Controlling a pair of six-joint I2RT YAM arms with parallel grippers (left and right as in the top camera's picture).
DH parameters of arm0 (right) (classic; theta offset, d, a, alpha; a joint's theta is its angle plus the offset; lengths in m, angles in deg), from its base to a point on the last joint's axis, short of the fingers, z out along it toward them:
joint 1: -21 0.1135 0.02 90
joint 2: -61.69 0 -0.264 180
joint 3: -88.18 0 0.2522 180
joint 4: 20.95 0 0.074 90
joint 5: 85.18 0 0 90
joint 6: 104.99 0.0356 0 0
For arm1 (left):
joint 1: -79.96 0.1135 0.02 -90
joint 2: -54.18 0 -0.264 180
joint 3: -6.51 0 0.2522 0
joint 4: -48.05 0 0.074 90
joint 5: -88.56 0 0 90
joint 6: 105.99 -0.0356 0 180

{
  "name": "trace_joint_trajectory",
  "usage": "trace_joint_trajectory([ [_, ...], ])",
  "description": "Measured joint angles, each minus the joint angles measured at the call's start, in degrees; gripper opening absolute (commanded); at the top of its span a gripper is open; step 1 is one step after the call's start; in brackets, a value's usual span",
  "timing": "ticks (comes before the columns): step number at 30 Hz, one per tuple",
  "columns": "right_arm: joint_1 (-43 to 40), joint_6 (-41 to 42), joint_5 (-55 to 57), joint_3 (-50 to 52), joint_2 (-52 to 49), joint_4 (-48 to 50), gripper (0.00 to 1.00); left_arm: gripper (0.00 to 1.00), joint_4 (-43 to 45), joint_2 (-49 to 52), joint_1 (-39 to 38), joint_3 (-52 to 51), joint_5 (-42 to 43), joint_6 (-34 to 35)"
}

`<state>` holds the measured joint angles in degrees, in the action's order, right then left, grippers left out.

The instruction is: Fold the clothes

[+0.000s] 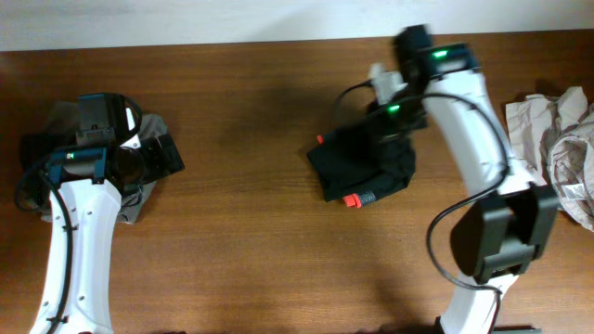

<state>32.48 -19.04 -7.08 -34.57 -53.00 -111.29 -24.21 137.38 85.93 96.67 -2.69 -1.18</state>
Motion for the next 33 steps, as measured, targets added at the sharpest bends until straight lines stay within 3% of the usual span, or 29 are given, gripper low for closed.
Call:
trace_joint_trajectory([
  [3, 4.57, 0.81, 1.9, 2.01, 0.0, 2.19, 0.19, 1.0, 0.0, 0.0, 0.0, 0.0, 0.0, 0.0],
  [5, 6.73, 1.27, 2.69, 3.48, 0.0, 3.13, 0.35, 0.99, 0.0, 0.0, 0.0, 0.0, 0.0, 0.0],
  [9, 9.11, 2.67, 4.48, 5.27, 0.0, 3.78, 0.52, 0.99, 0.0, 0.0, 0.0, 0.0, 0.0, 0.0],
  [13, 8.55, 4.55, 6.86, 5.29, 0.0, 4.28, 0.58, 0.99, 0.0, 0.0, 0.0, 0.0, 0.0, 0.0],
  [22, -0.68, 5.84, 7.04, 3.98, 0.0, 3.61, 0.8, 0.99, 0.0, 0.0, 0.0, 0.0, 0.0, 0.0],
  [27, -8.85, 5.38, -0.42, 3.98, 0.0, 3.56, 0.91, 0.99, 0.2, 0.0, 0.0, 0.0, -0.02, 0.0],
  [33, -17.05, 4.66, -7.02, 3.89, 0.0, 2.62, 0.96, 1.0, 5.27, -0.02, 0.0, 0.0, -1.38, 0.0],
])
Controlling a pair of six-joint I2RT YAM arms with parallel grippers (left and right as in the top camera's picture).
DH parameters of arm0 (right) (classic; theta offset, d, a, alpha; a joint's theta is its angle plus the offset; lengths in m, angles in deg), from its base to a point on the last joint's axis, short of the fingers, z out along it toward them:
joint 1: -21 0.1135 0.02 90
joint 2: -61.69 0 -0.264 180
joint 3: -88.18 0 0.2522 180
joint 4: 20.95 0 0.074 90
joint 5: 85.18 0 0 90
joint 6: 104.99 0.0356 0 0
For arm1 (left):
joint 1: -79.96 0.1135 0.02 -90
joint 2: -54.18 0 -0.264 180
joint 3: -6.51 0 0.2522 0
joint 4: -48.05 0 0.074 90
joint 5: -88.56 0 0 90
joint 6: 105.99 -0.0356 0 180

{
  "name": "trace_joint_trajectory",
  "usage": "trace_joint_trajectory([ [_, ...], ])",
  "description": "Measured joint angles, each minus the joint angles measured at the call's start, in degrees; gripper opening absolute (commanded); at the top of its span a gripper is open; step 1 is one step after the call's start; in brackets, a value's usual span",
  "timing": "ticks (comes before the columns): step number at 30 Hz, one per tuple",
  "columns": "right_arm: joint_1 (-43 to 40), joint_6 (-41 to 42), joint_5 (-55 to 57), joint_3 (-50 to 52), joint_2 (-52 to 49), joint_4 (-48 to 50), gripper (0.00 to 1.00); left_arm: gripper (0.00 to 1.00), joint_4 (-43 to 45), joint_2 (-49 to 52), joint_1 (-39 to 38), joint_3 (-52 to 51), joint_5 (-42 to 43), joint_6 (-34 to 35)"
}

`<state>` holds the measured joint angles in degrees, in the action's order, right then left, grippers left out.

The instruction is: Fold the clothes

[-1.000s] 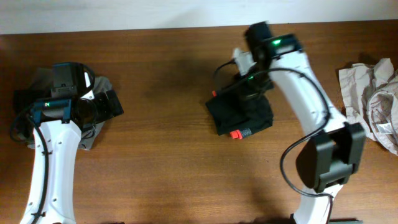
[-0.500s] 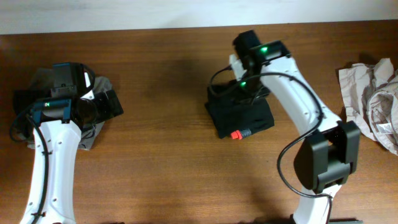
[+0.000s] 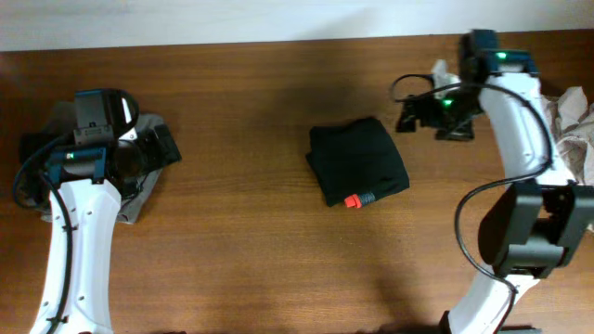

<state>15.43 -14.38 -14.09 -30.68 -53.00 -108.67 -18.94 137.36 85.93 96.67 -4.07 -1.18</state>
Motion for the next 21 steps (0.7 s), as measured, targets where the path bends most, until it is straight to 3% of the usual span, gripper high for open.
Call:
trace_joint_trajectory([
  [9, -2.47, -0.76, -2.43, 0.0, 0.0, -1.14, 0.96, 0.99, 0.81, 0.0, 0.0, 0.0, 3.19, 0.2],
  [15, -4.63, -0.57, -3.52, 0.0, 0.0, -1.03, 0.95, 0.99, 8.33, 0.22, -1.05, -0.02, 15.61, 1.53],
  [21, -5.16, -0.42, -3.82, -0.02, 0.0, -1.81, 0.96, 0.99, 14.84, 6.97, -9.57, -0.02, 26.45, 5.62],
])
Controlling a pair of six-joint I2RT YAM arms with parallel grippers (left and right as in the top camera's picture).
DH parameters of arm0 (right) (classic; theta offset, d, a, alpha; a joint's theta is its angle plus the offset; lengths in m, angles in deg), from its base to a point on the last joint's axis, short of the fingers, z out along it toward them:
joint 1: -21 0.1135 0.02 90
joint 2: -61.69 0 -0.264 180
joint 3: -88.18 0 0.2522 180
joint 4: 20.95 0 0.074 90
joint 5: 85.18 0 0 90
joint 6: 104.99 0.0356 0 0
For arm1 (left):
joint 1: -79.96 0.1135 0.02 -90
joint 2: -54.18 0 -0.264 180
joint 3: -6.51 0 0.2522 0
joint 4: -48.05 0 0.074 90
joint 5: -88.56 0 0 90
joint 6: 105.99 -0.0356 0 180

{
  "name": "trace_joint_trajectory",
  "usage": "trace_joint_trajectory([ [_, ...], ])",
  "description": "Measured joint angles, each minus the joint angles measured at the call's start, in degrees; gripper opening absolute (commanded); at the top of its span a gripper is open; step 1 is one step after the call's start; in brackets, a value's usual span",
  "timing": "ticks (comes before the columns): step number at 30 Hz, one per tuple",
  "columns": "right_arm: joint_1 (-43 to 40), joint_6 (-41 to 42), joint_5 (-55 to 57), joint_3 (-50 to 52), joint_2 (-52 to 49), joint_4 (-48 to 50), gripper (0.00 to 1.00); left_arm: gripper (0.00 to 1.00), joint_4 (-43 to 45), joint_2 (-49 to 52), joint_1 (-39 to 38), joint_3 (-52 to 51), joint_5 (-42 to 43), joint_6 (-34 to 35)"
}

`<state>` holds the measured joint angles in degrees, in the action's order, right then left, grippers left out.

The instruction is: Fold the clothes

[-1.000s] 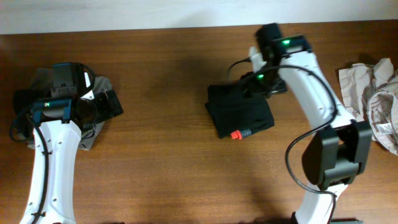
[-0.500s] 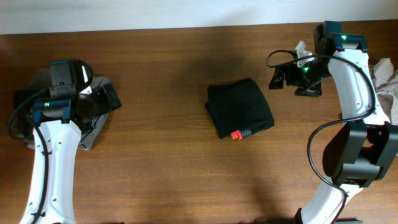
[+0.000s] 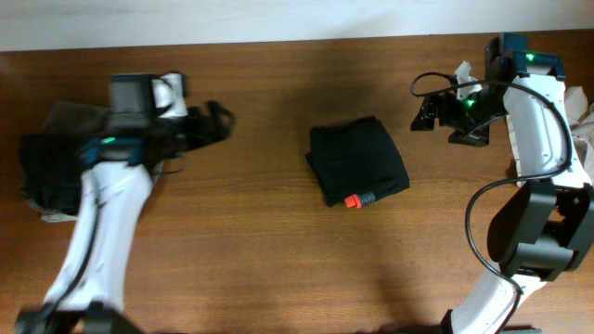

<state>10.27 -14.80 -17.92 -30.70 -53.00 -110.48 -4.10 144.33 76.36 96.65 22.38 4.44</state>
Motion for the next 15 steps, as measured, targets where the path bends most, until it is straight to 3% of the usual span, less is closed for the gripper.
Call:
trace_joint_trajectory([
  [2, 0.22, -0.02, 0.13, 0.0, 0.0, -0.68, 0.93, 0.99, 1.36, 4.39, -3.8, 0.0, 2.51, 2.58],
  [4, 0.61, -0.04, 0.37, 0.0, 0.0, -1.03, 0.82, 0.99, 2.67, 8.31, -6.91, 0.0, 4.9, 4.09],
  [5, 0.87, 0.07, 0.39, 0.0, 0.0, -1.2, 0.71, 0.99, 3.96, 10.82, -8.85, -0.02, 6.97, 4.83],
  [11, 3.08, 0.83, 0.68, 0.0, 0.0, -1.53, 0.51, 0.98, 10.03, 21.86, -14.95, -0.15, 16.85, 9.07],
  [12, 3.5, 1.2, 0.66, 0.02, 0.0, -1.55, 0.42, 0.98, 11.28, 23.1, -15.19, -0.15, 18.43, 9.6],
  [13, 4.26, 1.14, 0.5, 0.02, 0.0, -1.03, 0.21, 0.98, 12.66, 24.52, -15.32, -0.15, 20.22, 10.54],
  [14, 5.01, 1.18, 0.28, 0.02, 0.0, -0.44, 0.09, 0.98, 13.44, 25.51, -15.39, -0.15, 21.4, 11.13],
  [15, 5.7, 1.44, 0.11, 0.02, 0.0, 0.07, 0.04, 0.98, 14.38, 26.69, -15.54, -0.15, 22.56, 12.02],
])
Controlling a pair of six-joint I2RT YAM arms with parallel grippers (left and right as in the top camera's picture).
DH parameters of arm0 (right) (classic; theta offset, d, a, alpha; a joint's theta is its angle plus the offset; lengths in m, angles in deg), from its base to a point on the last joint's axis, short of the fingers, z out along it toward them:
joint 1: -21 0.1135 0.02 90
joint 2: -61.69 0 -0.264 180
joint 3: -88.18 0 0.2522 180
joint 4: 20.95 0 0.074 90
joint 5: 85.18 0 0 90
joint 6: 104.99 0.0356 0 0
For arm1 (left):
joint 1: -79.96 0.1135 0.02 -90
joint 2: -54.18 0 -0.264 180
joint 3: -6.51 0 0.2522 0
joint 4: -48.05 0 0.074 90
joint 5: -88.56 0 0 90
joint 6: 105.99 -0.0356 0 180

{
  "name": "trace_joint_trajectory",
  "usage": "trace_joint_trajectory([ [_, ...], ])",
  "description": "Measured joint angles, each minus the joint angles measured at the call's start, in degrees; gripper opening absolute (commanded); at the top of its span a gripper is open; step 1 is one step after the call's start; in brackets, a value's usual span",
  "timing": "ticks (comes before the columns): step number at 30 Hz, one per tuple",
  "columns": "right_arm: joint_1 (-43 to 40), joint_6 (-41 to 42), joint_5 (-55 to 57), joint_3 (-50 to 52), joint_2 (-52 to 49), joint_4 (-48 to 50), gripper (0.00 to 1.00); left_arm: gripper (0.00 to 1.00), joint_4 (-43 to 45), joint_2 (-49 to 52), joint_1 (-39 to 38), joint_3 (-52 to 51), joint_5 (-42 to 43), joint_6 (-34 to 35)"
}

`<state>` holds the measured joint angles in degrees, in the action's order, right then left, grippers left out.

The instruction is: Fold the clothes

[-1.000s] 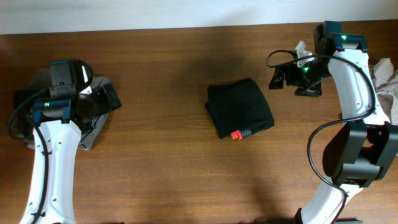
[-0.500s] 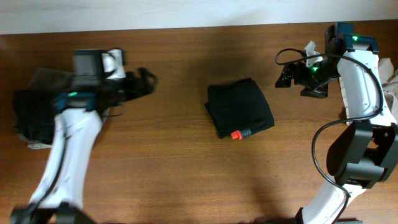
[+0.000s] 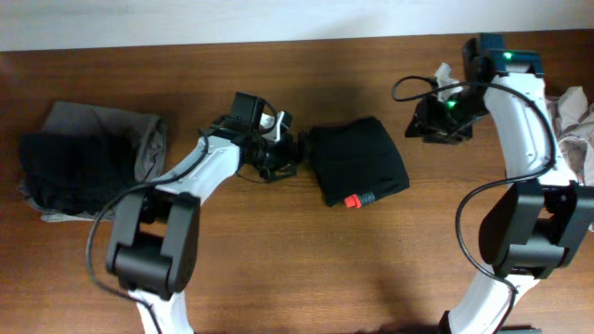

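A folded black garment (image 3: 357,165) with a red tag (image 3: 353,200) lies at the table's middle in the overhead view. My left gripper (image 3: 295,156) reaches in from the left, its fingers spread open right at the garment's left edge. My right gripper (image 3: 425,126) hangs a short way off the garment's upper right corner, apart from it; its jaws are too dark to read.
A stack of folded dark and grey clothes (image 3: 88,167) rests at the far left. Crumpled light clothes (image 3: 568,130) lie at the right edge. A pale wall borders the table's far edge.
My left gripper has moved right, from the bare table left of centre to the black garment's left edge. My right gripper shifted slightly left and toward the garment.
At first my right gripper was on the black garment and my left arm sat over the left stack. Then the right gripper was off the garment, to its right. After that the left arm had left the stack, and now it is beside the garment.
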<state>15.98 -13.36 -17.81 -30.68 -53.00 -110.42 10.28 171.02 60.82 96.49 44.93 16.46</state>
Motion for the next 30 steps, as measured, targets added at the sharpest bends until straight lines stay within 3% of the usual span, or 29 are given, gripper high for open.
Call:
trace_joint_trajectory([
  [7, 4.11, 2.36, -3.52, 2.82, -0.5, 4.59, 0.04, 0.99, 4.02, 3.74, -0.92, -0.11, 4.48, 2.78],
  [15, 4.74, 3.06, -9.86, 13.25, -5.31, 13.99, 0.04, 0.99, 5.84, 3.74, -1.16, -0.15, 6.82, 3.3],
  [21, 4.74, 4.37, -9.84, 20.28, -6.47, 21.79, 0.04, 0.99, 5.62, 3.74, -1.51, -0.15, 6.58, 4.04],
  [30, 4.81, 4.63, -9.86, 21.18, -6.47, 23.08, 0.04, 0.99, 3.1, 3.74, -7.13, -0.24, 0.68, 11.52],
])
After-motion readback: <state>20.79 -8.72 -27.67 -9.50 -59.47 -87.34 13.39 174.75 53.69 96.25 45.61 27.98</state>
